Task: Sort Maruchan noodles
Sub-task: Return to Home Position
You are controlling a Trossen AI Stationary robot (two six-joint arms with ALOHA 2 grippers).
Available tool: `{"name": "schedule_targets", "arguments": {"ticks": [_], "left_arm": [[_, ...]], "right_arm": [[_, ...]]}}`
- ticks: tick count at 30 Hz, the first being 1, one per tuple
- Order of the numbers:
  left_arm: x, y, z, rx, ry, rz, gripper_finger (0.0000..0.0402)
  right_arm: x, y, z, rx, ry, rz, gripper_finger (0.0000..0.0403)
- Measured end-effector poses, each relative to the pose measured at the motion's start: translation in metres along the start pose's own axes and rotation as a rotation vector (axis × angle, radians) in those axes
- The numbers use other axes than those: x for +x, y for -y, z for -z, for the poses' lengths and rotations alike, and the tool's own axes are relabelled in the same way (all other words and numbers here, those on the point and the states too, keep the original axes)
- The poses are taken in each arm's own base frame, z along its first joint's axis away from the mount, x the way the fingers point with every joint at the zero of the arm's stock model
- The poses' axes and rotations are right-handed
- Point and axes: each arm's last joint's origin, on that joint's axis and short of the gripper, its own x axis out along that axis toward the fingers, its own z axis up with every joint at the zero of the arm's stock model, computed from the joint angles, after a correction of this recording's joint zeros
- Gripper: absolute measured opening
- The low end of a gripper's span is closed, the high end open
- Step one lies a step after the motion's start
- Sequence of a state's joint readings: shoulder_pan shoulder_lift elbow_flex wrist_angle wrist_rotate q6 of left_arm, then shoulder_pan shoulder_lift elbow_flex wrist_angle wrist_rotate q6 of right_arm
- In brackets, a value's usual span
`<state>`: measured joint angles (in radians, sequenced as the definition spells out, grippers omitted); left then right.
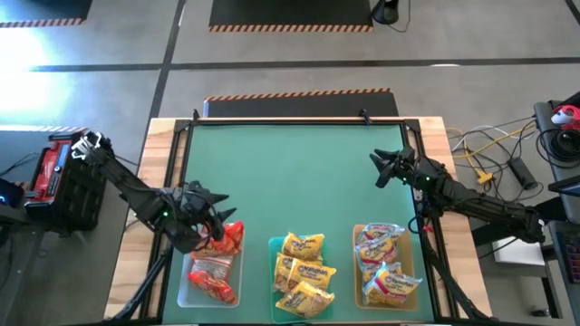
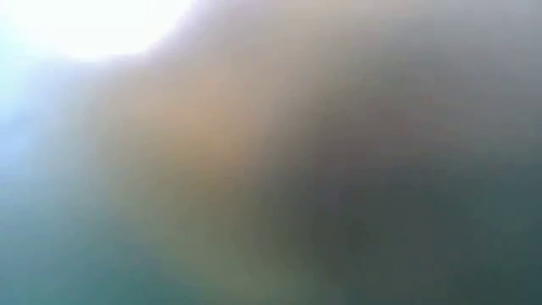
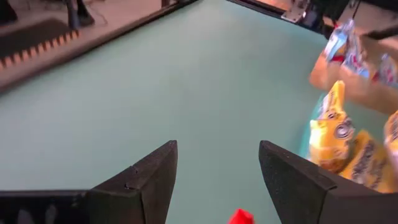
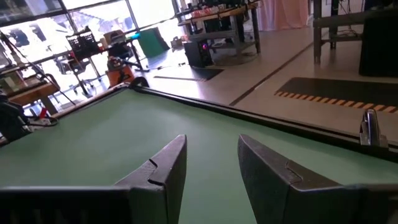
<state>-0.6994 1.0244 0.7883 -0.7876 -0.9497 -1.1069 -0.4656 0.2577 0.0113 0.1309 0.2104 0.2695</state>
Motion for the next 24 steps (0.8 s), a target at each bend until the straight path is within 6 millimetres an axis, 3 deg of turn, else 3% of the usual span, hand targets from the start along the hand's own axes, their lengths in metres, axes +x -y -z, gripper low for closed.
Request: {"name": "schedule_targets", "arguments": {"ticks": [9, 16, 24], "left_arm": [[0.013, -0.023, -0.003, 0.16, -0.031, 0.036, 0.021], [0.03, -0.051, -0.013, 0.101, 0.207, 0.166, 0.021], [0.053, -0.097, -0.008, 0.044, 0.397, 0.225, 0.021]], "right_arm": [[0.0, 0.0, 0.0, 0.0, 0.0, 0.0, 0.0132], [0.0, 0.0, 0.0, 0.0, 0.0, 0.0, 0.0132], [0.0, 0.0, 0.0, 0.0, 0.0, 0.0, 0.0132]]}}
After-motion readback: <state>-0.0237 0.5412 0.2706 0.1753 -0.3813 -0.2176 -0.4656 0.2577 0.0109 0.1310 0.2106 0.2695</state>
